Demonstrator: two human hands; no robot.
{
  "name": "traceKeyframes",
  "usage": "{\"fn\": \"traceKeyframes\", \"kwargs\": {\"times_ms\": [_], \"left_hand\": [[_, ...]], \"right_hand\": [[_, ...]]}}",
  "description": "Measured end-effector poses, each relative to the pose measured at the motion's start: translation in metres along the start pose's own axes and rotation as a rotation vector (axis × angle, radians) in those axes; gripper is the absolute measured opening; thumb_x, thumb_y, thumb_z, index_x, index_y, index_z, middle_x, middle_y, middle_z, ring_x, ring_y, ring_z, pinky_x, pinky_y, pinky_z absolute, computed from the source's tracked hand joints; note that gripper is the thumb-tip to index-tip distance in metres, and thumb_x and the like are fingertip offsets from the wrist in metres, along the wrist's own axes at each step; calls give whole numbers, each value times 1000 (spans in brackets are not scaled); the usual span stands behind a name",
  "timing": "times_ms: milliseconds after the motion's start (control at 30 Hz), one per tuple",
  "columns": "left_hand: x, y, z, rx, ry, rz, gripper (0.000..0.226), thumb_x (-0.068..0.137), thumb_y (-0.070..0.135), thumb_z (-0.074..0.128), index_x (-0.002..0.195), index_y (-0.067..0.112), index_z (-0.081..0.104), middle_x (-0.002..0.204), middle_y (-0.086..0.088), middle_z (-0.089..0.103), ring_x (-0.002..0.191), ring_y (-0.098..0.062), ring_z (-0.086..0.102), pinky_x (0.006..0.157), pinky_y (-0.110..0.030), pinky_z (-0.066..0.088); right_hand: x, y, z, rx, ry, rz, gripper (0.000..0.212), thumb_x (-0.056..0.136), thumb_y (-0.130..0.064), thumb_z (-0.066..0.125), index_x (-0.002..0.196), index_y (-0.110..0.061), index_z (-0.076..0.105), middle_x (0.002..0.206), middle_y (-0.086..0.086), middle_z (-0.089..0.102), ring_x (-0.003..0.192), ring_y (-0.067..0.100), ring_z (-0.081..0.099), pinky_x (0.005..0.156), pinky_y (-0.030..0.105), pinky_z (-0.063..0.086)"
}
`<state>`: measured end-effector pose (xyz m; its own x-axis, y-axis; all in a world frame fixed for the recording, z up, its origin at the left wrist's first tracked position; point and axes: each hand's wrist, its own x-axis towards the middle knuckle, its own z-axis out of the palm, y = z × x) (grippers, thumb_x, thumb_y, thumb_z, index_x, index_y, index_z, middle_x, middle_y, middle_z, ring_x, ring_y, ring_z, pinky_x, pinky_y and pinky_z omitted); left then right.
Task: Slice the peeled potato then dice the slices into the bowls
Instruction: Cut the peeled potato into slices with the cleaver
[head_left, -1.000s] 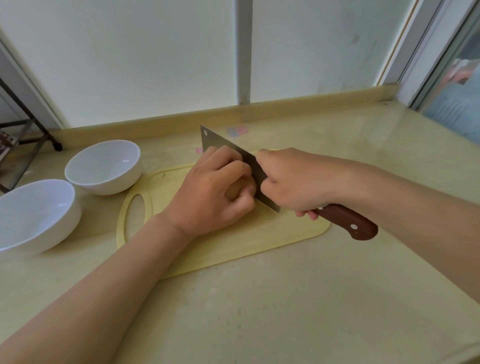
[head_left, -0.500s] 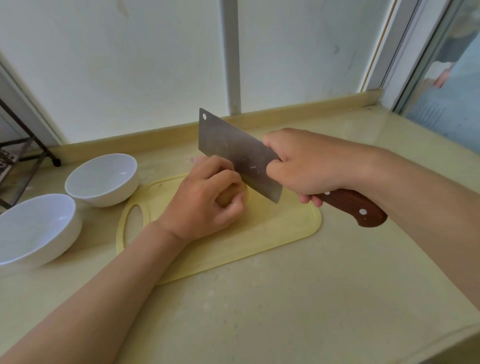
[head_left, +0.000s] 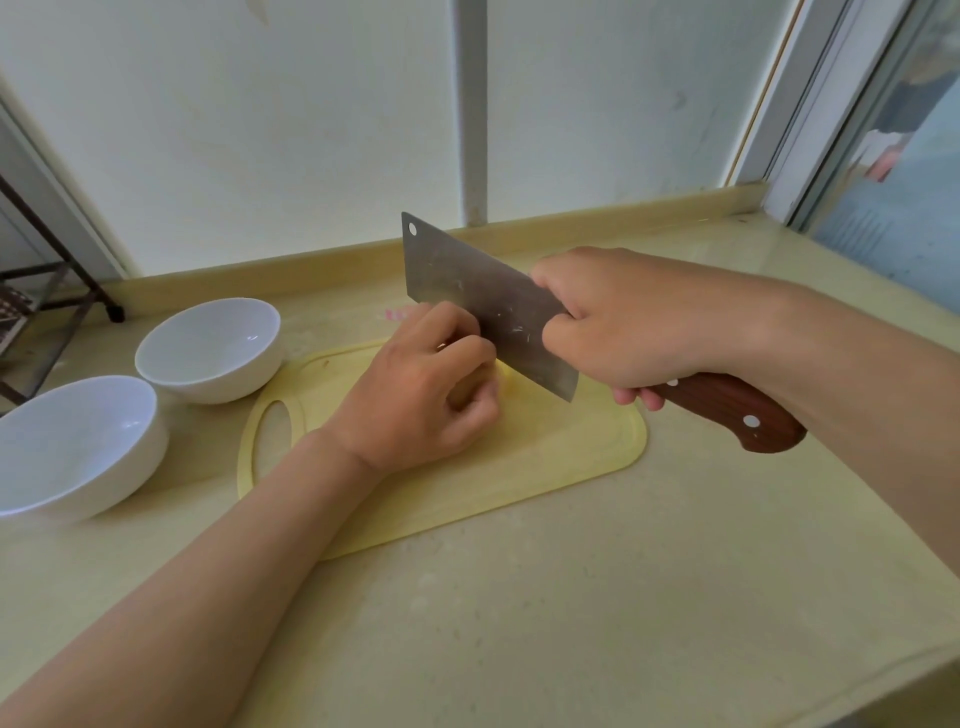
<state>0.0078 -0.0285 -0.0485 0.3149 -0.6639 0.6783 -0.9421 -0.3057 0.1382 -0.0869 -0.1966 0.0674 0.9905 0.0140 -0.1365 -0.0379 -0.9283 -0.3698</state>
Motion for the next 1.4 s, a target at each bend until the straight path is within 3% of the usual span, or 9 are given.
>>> {"fn": "traceKeyframes", "kwargs": {"times_ms": [167,500,633,733,1000,1133,1300,1400], "left_hand": [[1,0,2,-2,11,-4,8,79,8,66,81,0,67,88,-13,59,72,-31,50,70,-41,44],[1,0,4,12,34,-46,8,80,9,66,81,1,67,88,-13,56,74,-29,48,72,-38,44],[1,2,4,12,32,-50,7,79,9,65,79,2,66,87,-11,56,73,-28,47,72,-36,43],[1,2,5,15,35,-62,7,78,8,66,79,2,66,87,-11,56,73,-29,48,73,-35,43],[1,1,4,-5,63,-75,8,75,6,69,81,1,67,86,-12,59,73,-28,50,71,-39,45],[0,1,4,-15,68,-95,10,77,10,65,83,1,67,87,-11,59,74,-28,51,70,-39,45],[-1,1,5,-12,75,-123,13,78,13,65,84,2,68,89,-9,59,77,-28,53,72,-38,46],[-1,1,5,-12,77,-133,13,78,14,65,84,3,68,89,-9,59,78,-28,53,74,-36,45]], "right_hand": [[-1,0,-2,-13,-3,7,13,97,-12,38,89,-16,48,53,12,62,38,24,58,40,29,44],[-8,-5,-3,-52,-20,-12,29,99,-10,37,79,-32,37,52,10,61,41,25,60,37,24,42],[-11,-6,-3,-53,-34,3,19,101,-12,36,98,-30,34,56,12,64,37,20,57,36,23,42],[-12,-5,-4,-53,-43,4,28,100,-11,35,80,-31,34,53,11,61,34,18,54,34,22,39],[5,-5,2,-79,-71,13,29,98,-13,38,76,-28,29,48,8,59,34,21,53,36,22,40],[11,-6,0,-95,-89,22,11,98,-11,38,88,-12,42,57,14,60,36,24,53,38,24,42],[15,-9,1,-149,-112,19,16,98,-11,38,99,-2,52,76,24,67,45,31,61,36,27,45],[16,-8,1,-164,-117,10,17,99,-12,39,101,-1,53,72,22,66,46,31,60,38,29,47]]}}
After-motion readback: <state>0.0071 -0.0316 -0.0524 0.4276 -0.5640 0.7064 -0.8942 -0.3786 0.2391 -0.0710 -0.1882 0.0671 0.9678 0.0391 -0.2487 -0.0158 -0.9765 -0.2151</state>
